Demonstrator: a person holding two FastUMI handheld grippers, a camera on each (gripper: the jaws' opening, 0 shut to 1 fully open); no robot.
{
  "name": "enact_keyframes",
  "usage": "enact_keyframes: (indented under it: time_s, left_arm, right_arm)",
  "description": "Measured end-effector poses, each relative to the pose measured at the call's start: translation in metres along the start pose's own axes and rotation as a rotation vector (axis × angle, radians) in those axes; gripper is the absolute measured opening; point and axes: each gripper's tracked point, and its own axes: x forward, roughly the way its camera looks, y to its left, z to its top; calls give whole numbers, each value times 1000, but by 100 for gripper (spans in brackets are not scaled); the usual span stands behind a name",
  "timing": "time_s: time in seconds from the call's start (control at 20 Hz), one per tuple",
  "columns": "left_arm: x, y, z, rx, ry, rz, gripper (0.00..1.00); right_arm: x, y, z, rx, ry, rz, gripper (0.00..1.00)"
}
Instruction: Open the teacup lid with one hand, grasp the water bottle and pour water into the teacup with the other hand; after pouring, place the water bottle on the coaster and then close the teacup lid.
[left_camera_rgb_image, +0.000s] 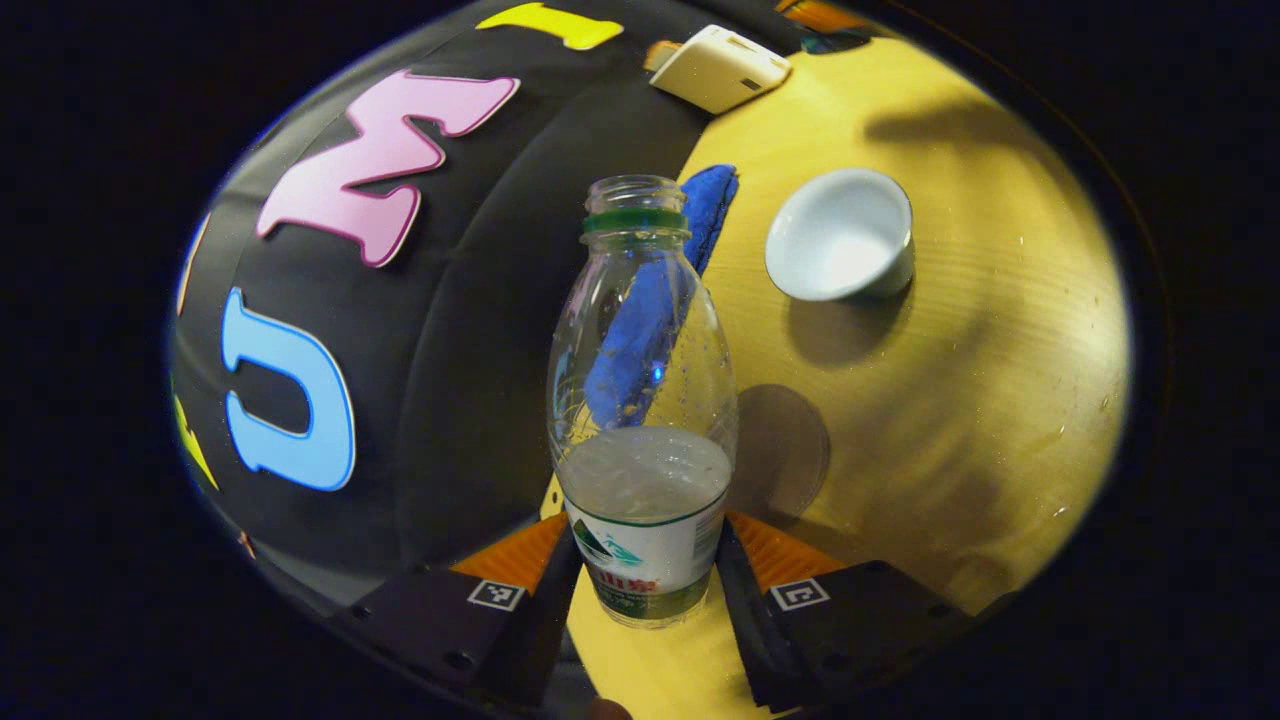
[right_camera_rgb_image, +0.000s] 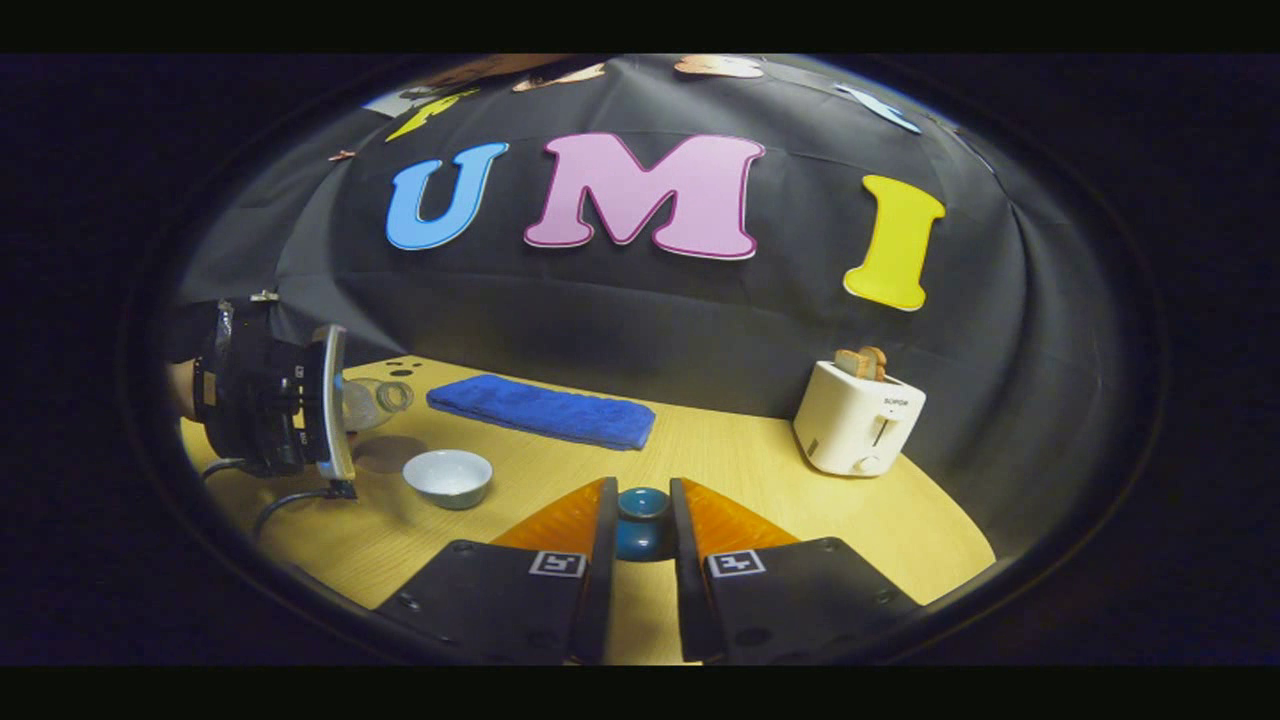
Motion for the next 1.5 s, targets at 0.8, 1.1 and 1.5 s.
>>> enact_keyframes:
  time_s: [0.8, 1.1, 1.5]
  left_arm:
    - [5, 54, 9, 389, -16, 214, 74]
    - [11, 54, 16, 438, -28, 220, 73]
    - [12, 65, 13, 530, -8, 270, 73]
  right_arm:
    - [-5, -9, 6, -41, -22, -1, 24]
    - [-5, -11, 7, -56, -34, -3, 24]
    - [-5, -15, 4, -68, -32, -14, 24]
